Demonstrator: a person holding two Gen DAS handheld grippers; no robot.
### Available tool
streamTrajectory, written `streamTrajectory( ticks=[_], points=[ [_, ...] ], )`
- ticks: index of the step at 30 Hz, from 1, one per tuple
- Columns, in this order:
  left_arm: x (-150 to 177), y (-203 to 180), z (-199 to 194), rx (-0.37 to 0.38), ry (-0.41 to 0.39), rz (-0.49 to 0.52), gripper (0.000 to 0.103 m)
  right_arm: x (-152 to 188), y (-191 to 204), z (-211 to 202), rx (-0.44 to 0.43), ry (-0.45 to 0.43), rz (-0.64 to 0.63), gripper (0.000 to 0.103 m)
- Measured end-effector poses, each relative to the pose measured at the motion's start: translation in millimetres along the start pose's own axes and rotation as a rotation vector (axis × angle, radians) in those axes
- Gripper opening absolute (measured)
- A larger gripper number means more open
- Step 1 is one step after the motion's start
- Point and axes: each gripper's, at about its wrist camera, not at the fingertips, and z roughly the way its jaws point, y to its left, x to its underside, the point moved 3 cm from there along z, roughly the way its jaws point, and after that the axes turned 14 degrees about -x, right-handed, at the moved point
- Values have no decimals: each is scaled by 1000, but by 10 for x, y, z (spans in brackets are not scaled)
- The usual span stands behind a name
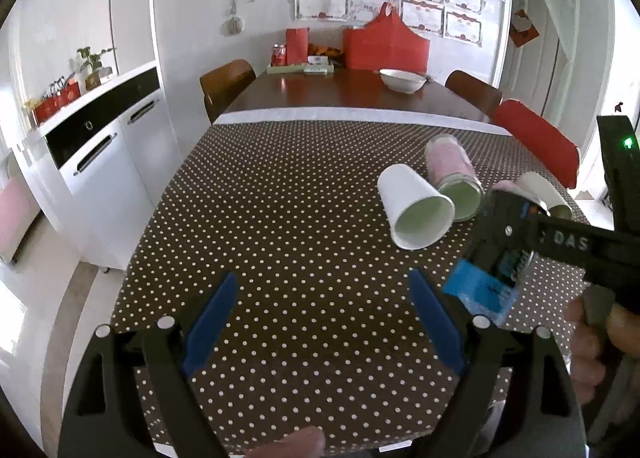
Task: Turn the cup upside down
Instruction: 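Lift the can with the right gripper and rotate it upright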
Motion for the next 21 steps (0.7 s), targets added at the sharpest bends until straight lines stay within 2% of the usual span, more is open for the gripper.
streamTrajectory(
  ticks=[5,11,15,21],
  points=[
    [15,34,-184,-25,-25,-10,86,-65,280,-358,107,-197,-248,68],
    [70,59,-343,-36,-43,-32,86,85,469,-612,194,-327,-481,68],
    [136,77,-421,-33,-51,-46,86,279,514,-527,220,-353,-555,68],
    [247,95,-474,-31,-52,-52,86,596,399,-203,250,-301,-604,68]
  ],
)
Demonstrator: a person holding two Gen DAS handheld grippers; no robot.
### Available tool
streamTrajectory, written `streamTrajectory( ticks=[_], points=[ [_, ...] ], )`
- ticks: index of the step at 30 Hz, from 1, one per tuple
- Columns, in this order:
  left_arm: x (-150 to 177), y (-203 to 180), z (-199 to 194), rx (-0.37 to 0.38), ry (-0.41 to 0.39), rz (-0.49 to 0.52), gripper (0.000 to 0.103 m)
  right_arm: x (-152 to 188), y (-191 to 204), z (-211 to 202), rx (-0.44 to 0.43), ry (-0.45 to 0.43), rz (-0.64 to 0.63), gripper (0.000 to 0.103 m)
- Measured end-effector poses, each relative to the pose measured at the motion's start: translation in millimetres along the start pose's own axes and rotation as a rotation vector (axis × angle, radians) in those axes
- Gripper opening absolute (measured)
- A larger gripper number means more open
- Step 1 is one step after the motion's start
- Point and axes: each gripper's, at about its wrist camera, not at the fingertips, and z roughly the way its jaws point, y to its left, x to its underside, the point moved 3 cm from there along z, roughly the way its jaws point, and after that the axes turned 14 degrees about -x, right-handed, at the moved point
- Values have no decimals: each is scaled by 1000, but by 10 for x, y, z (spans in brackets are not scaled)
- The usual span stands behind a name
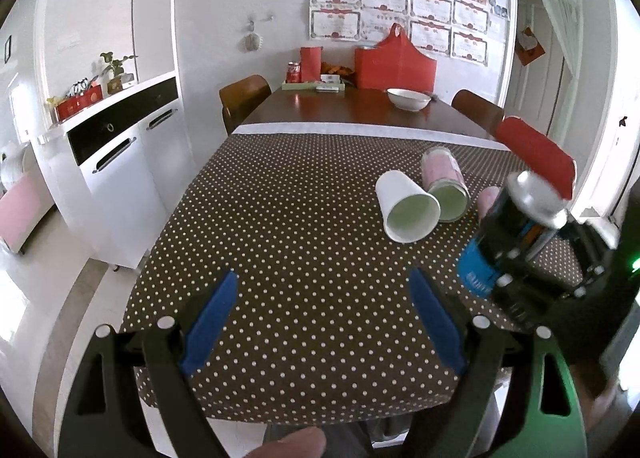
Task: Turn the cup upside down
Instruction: 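Lift the can with the right gripper and rotate it upright, then lower the upright can onto the tablecloth and open the right gripper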
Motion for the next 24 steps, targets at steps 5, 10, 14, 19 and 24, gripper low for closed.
streamTrajectory(
  ticks=[5,10,14,19,24],
  points=[
    [49,34,-41,-9,-4,-1,86,198,62,124,2,48,-13,68],
    [57,46,-60,-10,-5,-7,86,195,54,135,6,54,-11,68],
    [68,32,-83,-8,-7,-2,86,186,35,119,-5,64,-2,69],
    [70,30,-120,-7,-13,0,86,131,-18,72,-35,52,35,97],
    [64,8,-185,-6,-24,3,86,104,-74,33,-60,54,66,97]
  ],
)
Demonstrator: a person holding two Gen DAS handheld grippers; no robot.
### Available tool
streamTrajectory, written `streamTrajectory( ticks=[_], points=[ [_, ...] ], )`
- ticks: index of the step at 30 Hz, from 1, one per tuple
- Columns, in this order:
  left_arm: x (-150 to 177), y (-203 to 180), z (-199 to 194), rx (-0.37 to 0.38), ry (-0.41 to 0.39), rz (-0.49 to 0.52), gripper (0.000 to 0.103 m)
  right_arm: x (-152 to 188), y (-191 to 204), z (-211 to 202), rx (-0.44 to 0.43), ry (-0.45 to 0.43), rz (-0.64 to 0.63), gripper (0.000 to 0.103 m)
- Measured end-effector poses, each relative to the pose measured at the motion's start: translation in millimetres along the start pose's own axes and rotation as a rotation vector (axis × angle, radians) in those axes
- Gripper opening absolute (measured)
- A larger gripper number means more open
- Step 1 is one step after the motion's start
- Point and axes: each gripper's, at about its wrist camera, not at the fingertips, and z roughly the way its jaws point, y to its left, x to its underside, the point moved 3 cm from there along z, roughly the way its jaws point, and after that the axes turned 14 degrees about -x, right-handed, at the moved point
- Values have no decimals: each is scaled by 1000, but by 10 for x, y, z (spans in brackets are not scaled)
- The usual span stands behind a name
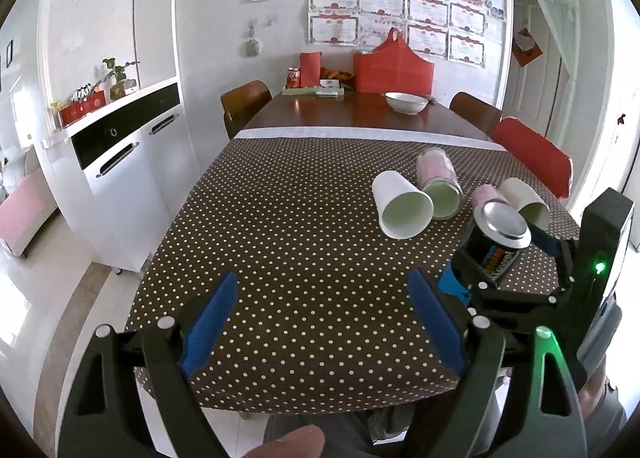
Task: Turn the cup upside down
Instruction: 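Lower the upright can onto the tablecloth and open the right gripper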
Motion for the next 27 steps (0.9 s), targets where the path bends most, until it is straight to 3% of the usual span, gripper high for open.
streamTrajectory(
  ticks=[11,18,27],
  points=[
    [-35,-59,-270,3,-49,5,86,-139,-70,-313,-7,-31,21,97],
    [-96,-78,-479,7,-86,0,86,-275,-111,-624,-60,-57,75,97],
    [-181,-14,-816,8,-157,-26,86,-548,-118,-1185,-111,-148,178,97]
  ],
)
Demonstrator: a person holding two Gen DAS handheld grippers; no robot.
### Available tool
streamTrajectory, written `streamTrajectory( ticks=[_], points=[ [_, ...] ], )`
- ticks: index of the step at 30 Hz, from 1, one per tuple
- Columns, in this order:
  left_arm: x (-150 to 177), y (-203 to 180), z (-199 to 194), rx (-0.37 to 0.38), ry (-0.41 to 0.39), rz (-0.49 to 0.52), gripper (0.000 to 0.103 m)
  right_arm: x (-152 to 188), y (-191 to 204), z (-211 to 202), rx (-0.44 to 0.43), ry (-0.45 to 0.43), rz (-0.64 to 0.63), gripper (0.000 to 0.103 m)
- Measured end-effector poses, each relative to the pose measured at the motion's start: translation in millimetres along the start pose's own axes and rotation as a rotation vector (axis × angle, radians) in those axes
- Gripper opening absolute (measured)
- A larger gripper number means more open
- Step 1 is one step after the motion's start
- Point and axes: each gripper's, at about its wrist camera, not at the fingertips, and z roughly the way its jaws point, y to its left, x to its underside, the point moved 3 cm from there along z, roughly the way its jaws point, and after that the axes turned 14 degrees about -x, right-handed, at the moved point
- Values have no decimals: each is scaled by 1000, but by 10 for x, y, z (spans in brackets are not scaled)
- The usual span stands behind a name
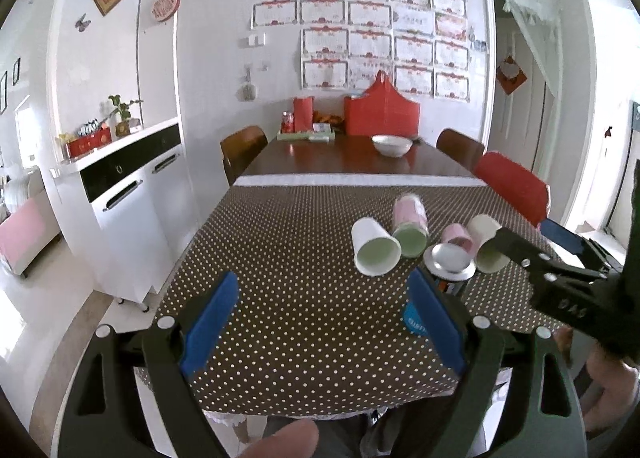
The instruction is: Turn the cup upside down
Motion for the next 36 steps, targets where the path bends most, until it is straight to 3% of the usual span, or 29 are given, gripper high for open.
streamTrajectory(
  ticks=[11,22,26,36],
  points=[
    [-129,-13,-486,-46,-140,10,86,-166,138,-540,84,-84,20,97],
    [-183,-36,-822,-46,-204,6,86,-114,306,-974,185,-123,23,97],
    [-175,-26,-920,-52,-221,3,86,-91,413,-1001,216,-127,-26,97],
    [-120,65,-1081,-82,-249,-7,86,-17,647,-942,193,-111,-61,97]
  ],
)
